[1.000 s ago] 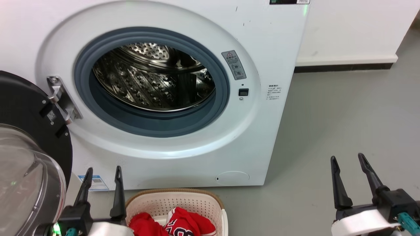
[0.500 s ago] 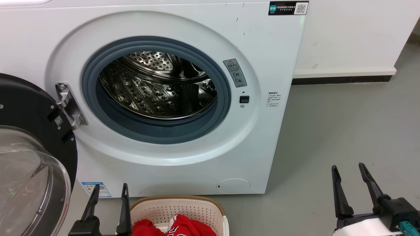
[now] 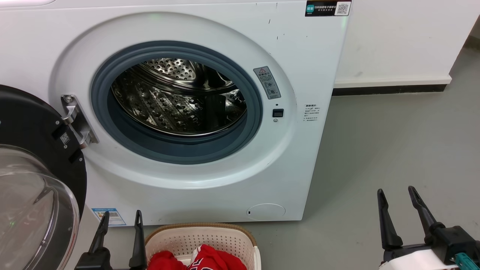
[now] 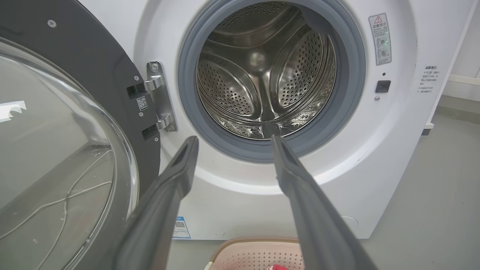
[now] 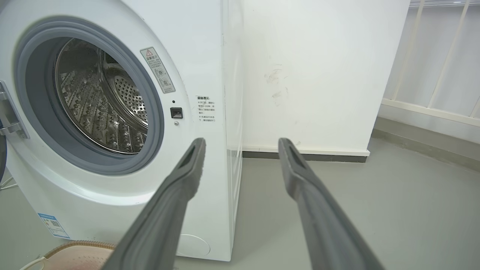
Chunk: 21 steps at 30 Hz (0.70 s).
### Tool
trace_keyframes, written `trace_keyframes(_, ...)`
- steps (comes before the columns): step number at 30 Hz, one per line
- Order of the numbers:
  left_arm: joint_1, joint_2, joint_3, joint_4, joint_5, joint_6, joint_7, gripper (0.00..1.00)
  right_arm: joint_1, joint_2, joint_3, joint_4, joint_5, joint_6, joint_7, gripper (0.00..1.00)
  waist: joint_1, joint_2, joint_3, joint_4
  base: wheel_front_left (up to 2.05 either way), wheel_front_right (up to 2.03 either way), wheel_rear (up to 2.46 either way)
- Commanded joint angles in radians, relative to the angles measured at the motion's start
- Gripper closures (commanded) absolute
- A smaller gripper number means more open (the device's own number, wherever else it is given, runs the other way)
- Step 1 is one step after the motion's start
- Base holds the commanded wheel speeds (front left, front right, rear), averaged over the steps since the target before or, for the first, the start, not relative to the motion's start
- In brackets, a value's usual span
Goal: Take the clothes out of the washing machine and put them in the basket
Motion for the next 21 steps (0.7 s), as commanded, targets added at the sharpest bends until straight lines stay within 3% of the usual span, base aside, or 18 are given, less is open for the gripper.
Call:
trace_keyframes(1, -0.003, -0.005, 0.004, 0.003, 0.003, -0.003, -0.003, 0.00, -0.005, 0.000, 0.001, 0.001, 0.001, -0.001, -0.002, 0.00, -0.0001, -0.0001, 0.001, -0.001, 0.00, 0.00, 0.00)
trace_keyframes(5, -0.011, -0.007, 0.010, 0.000, 0.000, -0.009, -0.003, 0.00, -0.005, 0.000, 0.000, 0.001, -0.001, -0.001, -0.002, 0.00, -0.0001, -0.0001, 0.002, -0.003, 0.00, 0.00, 0.00)
trace_keyframes(6, -0.001, -0.003, 0.006, 0.003, -0.001, -0.010, 0.000, 1.00, 0.001, 0.000, 0.000, 0.003, -0.003, 0.000, 0.000, 1.00, 0.0000, -0.0001, 0.002, -0.003, 0.00, 0.00, 0.00)
trace_keyframes(10, 0.006, -0.005, 0.004, 0.043, -0.008, -0.012, 0.009, 1.00, 0.011, 0.001, 0.000, 0.038, 0.003, 0.000, 0.003, 1.00, 0.0000, -0.0001, 0.003, -0.003, 0.00, 0.00, 0.00)
trace_keyframes(21, -0.040, -0.008, 0.019, 0.071, -0.240, -0.030, 0.068, 1.00, -0.021, 0.000, -0.010, 0.058, 0.239, 0.000, 0.058, 1.00, 0.0000, -0.0001, 0.008, 0.002, 0.00, 0.00, 0.00)
